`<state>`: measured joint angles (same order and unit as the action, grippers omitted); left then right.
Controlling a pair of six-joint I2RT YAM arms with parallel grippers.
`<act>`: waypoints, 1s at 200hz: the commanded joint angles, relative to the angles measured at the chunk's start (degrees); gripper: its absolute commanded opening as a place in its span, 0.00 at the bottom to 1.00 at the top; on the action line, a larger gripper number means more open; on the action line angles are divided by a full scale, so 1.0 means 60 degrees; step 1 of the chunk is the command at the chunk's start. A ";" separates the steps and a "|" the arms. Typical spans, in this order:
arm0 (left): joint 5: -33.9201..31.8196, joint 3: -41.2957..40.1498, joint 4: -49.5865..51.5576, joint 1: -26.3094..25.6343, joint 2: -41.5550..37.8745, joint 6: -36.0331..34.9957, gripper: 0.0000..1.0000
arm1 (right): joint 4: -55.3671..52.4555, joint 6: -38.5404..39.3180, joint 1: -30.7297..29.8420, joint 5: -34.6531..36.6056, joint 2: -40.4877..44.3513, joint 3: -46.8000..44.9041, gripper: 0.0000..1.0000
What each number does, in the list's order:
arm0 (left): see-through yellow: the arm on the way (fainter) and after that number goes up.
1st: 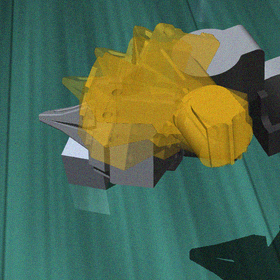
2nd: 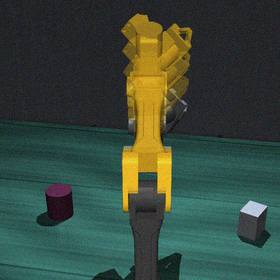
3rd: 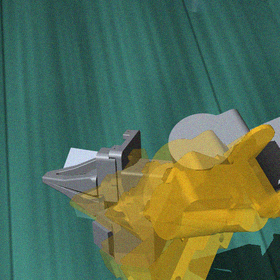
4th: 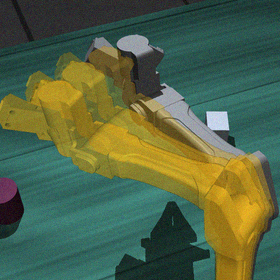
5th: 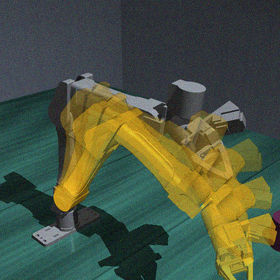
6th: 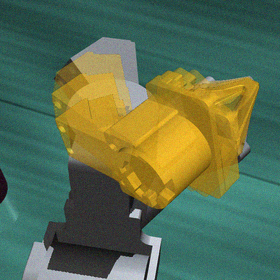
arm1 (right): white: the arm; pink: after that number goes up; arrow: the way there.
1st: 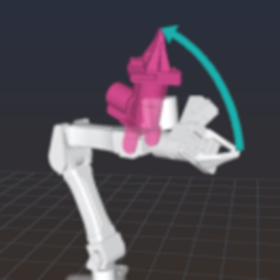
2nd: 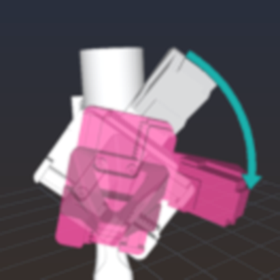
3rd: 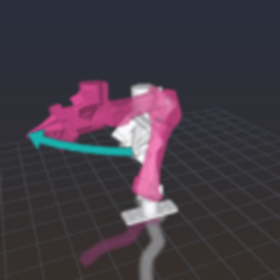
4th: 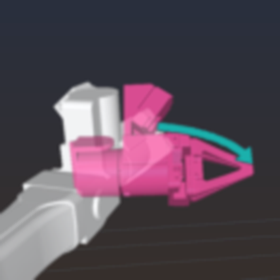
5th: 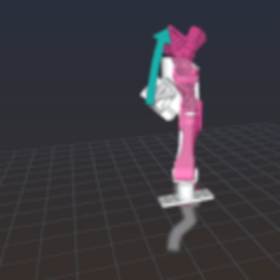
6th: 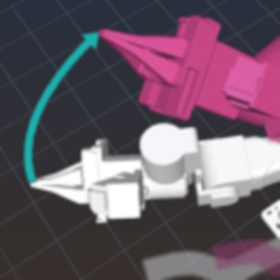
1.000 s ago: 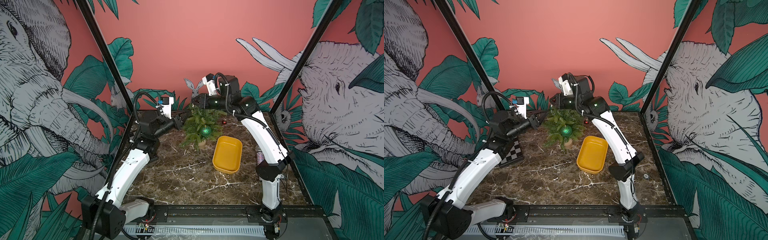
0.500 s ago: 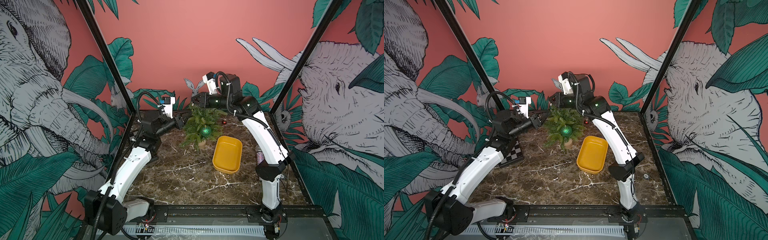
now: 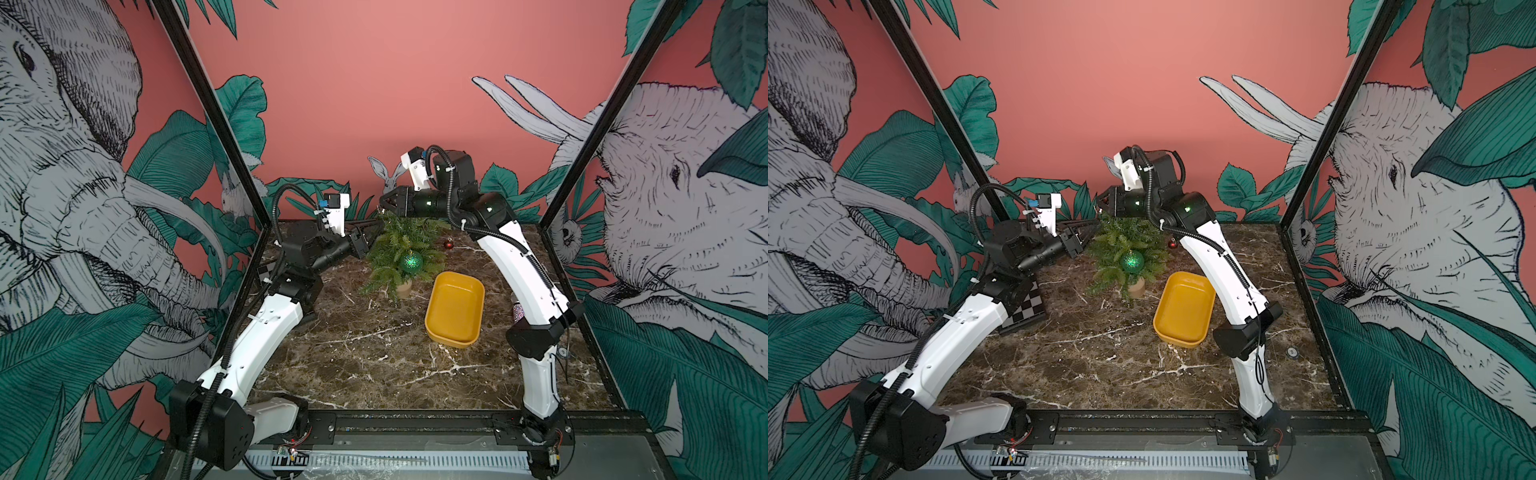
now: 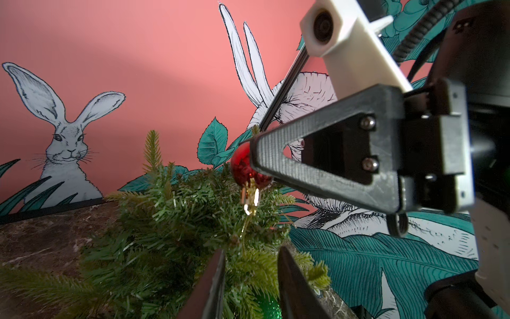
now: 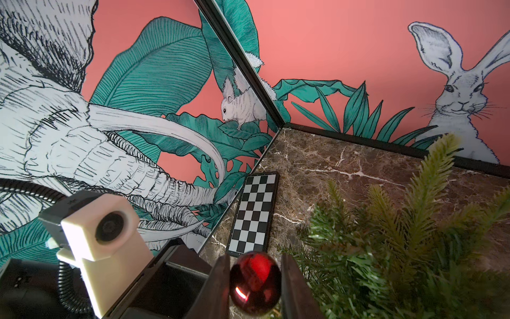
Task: Decorate the small christmas tree with ornaments
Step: Hang an ornament on the christmas tree.
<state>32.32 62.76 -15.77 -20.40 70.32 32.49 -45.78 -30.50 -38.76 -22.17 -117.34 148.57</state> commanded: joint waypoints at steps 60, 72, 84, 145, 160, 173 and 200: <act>0.0232 0.0103 -0.0538 0.0061 0.0291 0.0188 0.04 | 0.0081 0.0000 -0.0115 -0.0143 -0.0028 0.0206 0.27; 0.0222 0.0074 -0.0512 0.0061 0.0270 0.0181 0.02 | 0.0081 0.0015 -0.0115 -0.0102 -0.0043 0.0221 0.27; 0.0176 0.0002 -0.0485 0.0059 0.0220 0.0156 0.00 | 0.0078 0.0033 -0.0116 -0.0046 -0.0071 0.0242 0.26; -0.0091 -0.0118 -0.0245 0.0061 0.0187 -0.0042 0.00 | -0.0016 0.0167 -0.0107 0.0163 -0.0167 0.0276 0.26; -0.0073 -0.0108 -0.0277 0.0061 0.0245 -0.0035 0.00 | -0.0060 0.0215 -0.0110 0.0283 -0.0191 0.0287 0.26; -0.0083 -0.0114 -0.0284 0.0061 0.0290 -0.0032 0.00 | -0.0119 0.0298 -0.0103 0.0419 -0.0190 0.0287 0.27; -0.0165 -0.0103 -0.0265 0.0053 0.0415 -0.0039 0.00 | -0.0234 0.0397 -0.0104 0.0604 -0.0246 0.0301 0.27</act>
<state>32.01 62.59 -16.62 -20.40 72.60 32.80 -47.16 -29.45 -39.03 -20.29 -118.06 148.57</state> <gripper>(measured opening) 0.047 0.265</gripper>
